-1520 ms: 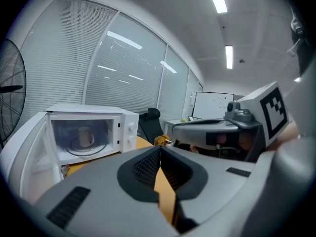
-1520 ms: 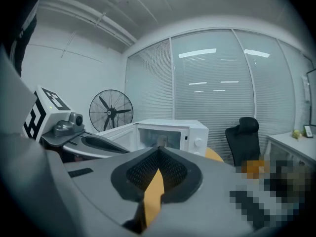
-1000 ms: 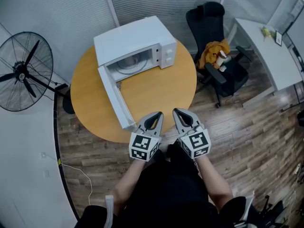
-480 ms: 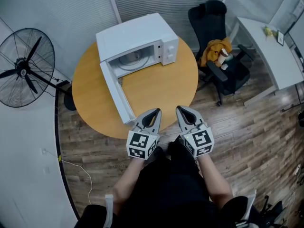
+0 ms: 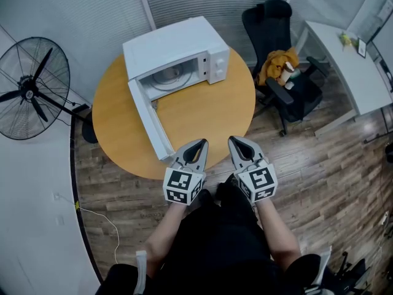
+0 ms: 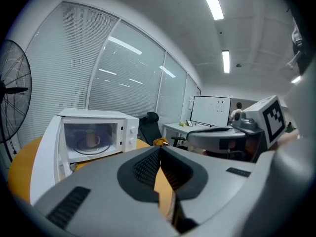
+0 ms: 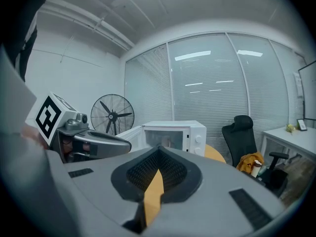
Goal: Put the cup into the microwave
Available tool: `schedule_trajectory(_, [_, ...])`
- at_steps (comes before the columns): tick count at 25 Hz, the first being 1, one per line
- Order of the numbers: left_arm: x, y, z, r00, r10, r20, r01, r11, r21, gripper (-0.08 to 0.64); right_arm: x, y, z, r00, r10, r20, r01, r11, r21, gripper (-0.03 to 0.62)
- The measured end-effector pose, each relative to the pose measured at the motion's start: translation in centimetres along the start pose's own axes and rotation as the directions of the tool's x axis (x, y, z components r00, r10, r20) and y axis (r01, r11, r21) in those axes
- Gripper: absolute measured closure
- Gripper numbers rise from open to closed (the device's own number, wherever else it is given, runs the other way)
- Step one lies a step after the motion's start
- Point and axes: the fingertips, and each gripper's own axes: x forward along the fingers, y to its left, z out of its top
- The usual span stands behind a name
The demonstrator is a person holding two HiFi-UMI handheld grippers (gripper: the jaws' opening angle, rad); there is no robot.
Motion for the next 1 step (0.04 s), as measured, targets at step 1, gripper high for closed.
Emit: schedule_trajectory(1, [0.07, -0.01, 0.0, 1.0, 0.0, 0.0, 0.0, 1.0, 0.0, 0.563, 0.0, -0.08, 0.0, 1.0, -0.001, 0.0, 0.001, 1.0, 0.0, 0.584])
